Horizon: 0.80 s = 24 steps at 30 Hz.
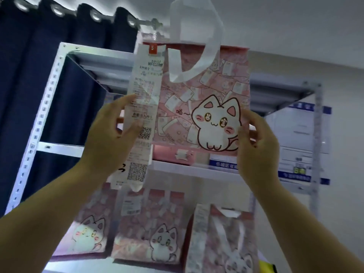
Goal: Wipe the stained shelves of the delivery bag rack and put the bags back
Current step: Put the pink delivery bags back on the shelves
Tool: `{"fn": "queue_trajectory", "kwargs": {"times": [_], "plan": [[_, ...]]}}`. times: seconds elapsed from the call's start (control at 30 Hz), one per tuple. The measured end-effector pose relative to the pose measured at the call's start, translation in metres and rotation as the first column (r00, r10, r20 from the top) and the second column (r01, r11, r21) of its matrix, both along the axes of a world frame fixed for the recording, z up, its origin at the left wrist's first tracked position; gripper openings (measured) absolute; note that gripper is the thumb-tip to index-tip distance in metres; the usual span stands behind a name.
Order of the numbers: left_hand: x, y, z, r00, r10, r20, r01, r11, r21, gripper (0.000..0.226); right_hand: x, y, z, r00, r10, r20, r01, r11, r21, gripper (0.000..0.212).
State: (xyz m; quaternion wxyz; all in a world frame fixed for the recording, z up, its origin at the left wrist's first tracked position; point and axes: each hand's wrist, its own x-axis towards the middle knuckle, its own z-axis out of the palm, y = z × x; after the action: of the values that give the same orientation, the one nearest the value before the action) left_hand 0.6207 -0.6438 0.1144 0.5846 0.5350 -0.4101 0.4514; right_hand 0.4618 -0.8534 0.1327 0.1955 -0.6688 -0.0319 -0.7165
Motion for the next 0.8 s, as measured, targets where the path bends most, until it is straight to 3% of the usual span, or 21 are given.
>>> {"fn": "queue_trajectory", "kwargs": {"times": [0.3, 0.53, 0.8], "plan": [[-0.042, -0.115, 0.002, 0.99, -0.14, -0.011, 0.14, 0.974, 0.177, 0.052, -0.049, -0.093, -0.01, 0.968, -0.238, -0.079, 0.246, 0.962, 0.12, 0.045], [-0.032, -0.184, -0.007, 0.986, -0.162, -0.05, 0.169, 0.943, 0.286, 0.056, -0.043, -0.155, -0.017, 0.931, -0.326, -0.163, 0.355, 0.912, 0.206, 0.048], [0.005, -0.237, -0.017, 0.99, -0.105, -0.094, 0.134, 0.902, 0.411, 0.06, -0.01, -0.207, -0.031, 0.887, -0.378, -0.263, 0.43, 0.886, 0.176, 0.049]]}}
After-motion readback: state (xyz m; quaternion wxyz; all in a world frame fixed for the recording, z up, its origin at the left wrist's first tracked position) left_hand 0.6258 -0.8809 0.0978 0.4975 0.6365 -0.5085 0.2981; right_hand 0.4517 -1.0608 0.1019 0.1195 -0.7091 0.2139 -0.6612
